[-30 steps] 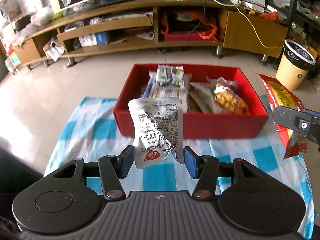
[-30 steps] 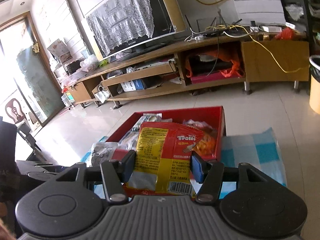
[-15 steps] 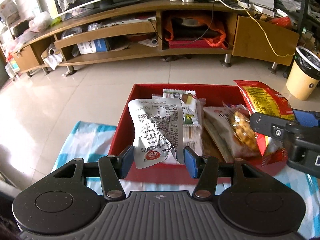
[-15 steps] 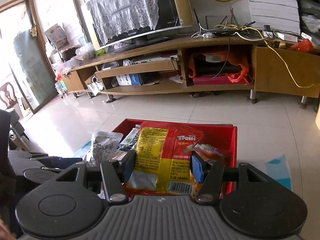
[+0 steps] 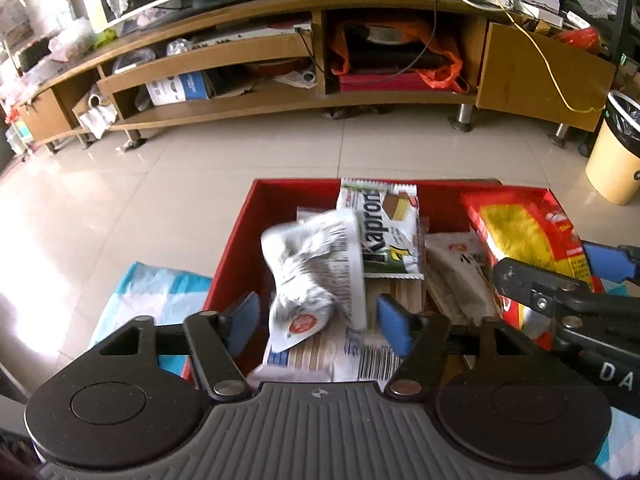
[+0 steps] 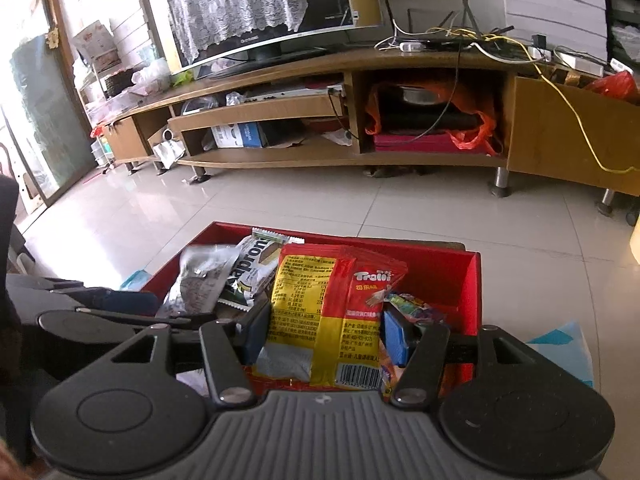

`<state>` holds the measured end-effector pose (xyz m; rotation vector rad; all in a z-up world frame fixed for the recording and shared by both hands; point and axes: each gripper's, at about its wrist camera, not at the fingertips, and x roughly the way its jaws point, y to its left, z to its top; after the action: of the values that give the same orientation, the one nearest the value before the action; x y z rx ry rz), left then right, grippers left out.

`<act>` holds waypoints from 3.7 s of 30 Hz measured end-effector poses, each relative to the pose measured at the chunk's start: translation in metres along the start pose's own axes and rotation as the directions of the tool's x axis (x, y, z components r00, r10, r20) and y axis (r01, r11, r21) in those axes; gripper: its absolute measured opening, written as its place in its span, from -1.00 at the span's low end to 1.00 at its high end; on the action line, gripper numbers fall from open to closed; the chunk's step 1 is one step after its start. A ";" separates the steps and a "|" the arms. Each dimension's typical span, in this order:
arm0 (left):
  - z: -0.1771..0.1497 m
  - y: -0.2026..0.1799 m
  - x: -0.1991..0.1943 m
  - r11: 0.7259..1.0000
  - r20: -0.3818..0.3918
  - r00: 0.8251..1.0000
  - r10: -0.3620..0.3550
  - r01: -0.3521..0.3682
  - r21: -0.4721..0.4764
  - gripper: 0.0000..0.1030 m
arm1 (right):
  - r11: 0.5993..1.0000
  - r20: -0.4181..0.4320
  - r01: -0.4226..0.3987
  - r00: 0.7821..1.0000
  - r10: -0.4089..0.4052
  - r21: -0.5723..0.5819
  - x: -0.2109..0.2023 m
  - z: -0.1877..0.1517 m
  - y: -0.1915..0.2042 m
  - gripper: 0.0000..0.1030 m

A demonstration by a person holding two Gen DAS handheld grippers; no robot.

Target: Organize snacks

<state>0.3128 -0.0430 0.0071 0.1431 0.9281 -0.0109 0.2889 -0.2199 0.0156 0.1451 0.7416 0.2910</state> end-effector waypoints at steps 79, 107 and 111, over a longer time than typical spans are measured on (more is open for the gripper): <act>-0.082 -0.007 -0.122 1.000 0.005 1.000 0.006 -0.006 -0.015 0.99 | 0.991 -0.076 0.120 0.990 -0.116 0.057 -0.129 -0.064 0.026 0.13; -0.184 0.040 -0.183 0.997 -0.036 0.999 -0.034 0.032 -0.064 0.99 | 0.997 -0.116 0.081 0.990 -0.080 0.002 -0.203 -0.141 0.105 0.14; -0.190 0.043 -0.182 0.997 -0.043 0.998 -0.042 0.039 -0.069 0.99 | 0.997 -0.123 0.079 0.989 -0.078 0.001 -0.203 -0.146 0.110 0.14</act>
<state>0.0557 0.0143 0.0452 0.0614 0.9748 -0.0136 0.0242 -0.1746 0.0647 0.1041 0.8682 0.2243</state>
